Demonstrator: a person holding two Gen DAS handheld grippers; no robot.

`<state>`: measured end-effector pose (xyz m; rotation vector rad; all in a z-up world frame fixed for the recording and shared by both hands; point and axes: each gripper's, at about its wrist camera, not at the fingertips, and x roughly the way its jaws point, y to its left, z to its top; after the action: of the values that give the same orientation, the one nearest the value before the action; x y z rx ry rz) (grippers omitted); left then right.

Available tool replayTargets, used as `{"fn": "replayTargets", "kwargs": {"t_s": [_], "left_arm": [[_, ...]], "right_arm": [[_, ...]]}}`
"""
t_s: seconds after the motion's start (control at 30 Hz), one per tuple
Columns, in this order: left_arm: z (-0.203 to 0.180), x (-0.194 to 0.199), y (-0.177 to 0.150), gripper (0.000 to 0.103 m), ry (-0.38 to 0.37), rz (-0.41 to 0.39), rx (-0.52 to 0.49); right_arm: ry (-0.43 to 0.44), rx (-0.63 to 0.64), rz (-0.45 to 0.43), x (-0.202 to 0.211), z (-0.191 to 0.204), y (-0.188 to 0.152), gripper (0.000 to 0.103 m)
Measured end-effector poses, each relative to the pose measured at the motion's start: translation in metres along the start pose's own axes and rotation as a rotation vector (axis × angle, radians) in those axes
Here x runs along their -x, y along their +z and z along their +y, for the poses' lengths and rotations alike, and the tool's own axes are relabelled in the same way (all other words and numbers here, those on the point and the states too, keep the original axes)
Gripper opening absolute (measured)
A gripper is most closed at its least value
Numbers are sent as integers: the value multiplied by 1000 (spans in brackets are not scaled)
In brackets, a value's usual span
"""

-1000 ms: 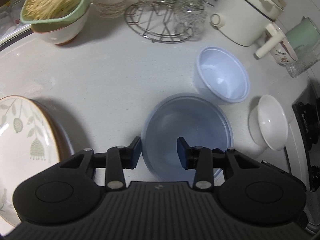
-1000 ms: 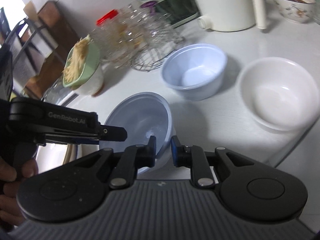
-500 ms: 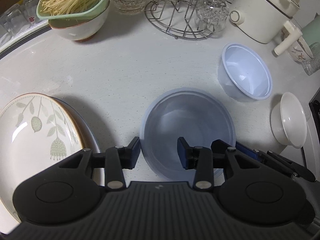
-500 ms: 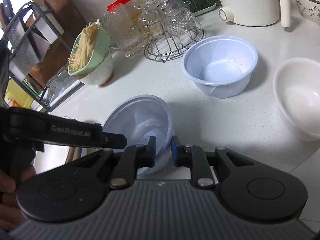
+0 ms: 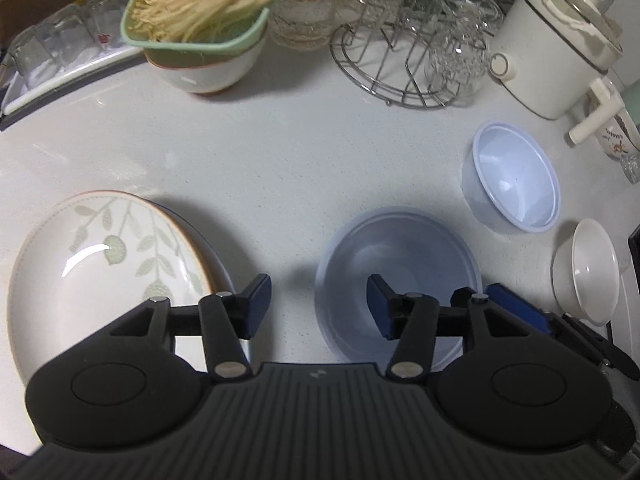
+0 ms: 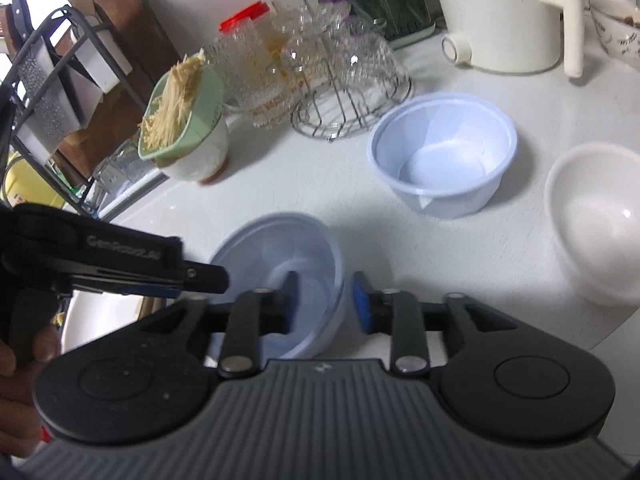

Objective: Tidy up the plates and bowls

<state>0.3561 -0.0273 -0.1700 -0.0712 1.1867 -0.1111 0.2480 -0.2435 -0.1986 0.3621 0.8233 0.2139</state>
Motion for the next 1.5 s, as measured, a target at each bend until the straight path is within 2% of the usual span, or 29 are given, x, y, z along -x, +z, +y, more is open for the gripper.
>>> {"fn": "replayTargets", "kwargs": {"t_s": [0.17,0.47,0.63,1.07,1.27,1.5], "left_arm": [[3,19,2,60,-2,-38,7],[-13,63,-1,60,-29,-91,-28],[-27,93,-6,61,-62,-157,-68],[-47,132,-21,61,-138,-266,-131],[-57,139,-28,61,-172,-279,-175],[-63,126,-33,61,-195,-242,-218]], "right_arm": [[0,27,-49,13,3,7,57],[-18,52,-152,55,7,22,57],[-34,64,-206,84,10,29,57],[-84,72,-300,140,10,34,57],[-112,55,-324,152,4,33,57],[-155,12,-319,154,-7,22,57]]}}
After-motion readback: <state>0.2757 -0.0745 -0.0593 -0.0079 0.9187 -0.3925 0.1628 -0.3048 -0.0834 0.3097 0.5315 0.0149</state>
